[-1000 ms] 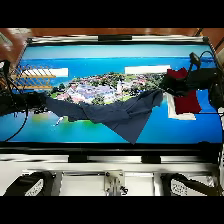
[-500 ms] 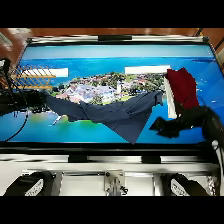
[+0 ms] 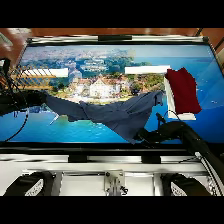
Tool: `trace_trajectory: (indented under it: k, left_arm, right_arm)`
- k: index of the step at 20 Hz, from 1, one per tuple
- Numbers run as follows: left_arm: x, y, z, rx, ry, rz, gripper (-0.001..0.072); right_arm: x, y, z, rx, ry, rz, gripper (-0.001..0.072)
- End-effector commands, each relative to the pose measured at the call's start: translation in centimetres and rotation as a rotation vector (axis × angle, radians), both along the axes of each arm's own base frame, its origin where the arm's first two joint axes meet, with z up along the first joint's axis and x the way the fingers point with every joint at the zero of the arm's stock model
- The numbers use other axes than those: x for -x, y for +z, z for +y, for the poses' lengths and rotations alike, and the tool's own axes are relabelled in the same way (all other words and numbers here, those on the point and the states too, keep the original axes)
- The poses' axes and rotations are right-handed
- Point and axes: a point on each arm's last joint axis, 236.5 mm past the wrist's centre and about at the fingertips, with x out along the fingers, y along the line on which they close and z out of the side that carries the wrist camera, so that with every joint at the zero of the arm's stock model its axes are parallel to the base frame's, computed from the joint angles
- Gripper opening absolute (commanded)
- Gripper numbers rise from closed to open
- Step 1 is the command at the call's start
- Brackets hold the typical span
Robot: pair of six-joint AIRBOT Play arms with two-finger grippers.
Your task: Fold the shirts.
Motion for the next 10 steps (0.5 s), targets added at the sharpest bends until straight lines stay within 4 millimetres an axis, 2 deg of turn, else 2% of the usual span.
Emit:
trace_trajectory:
  k: [1,3,4,5,6,7,8,10]
  left_arm:
    - [0.0,0.0,0.0,0.001,0.000,0.000,0.0033]
    - [0.0,0.0,0.0,0.001,0.000,0.000,0.0033]
    - [0.0,0.0,0.0,0.001,0.000,-0.001,0.0033]
    - [-0.1,0.1,0.0,0.001,0.001,-0.006,0.0033]
    - [-0.2,0.2,0.0,0.002,0.003,-0.014,0.0034]
    - [-0.4,0.4,0.0,0.002,0.004,-0.022,0.0033]
    - [-0.5,0.6,0.1,0.002,0.006,-0.033,0.0033]
    - [-0.9,1.9,0.4,-0.010,0.011,-0.068,0.0033]
  right_arm:
    - [-1.5,-1.3,1.8,-0.011,-0.077,-0.015,0.0582]
    - [-2.2,-1.8,2.8,-0.024,-0.114,-0.025,0.0577]
    - [-2.7,-1.9,3.2,-0.027,-0.131,-0.037,0.0473]
    - [-3.4,-1.9,3.3,-0.027,-0.157,-0.058,0.0283]
    - [-4.3,-1.7,3.2,-0.027,-0.187,-0.083,0.0174]
    - [-5.3,-1.1,3.1,-0.024,-0.193,-0.120,0.0096]
    - [-6.5,-0.1,3.0,-0.029,-0.181,-0.163,0.0071]
    - [-9.9,4.5,3.0,-0.058,-0.110,-0.325,0.0070]
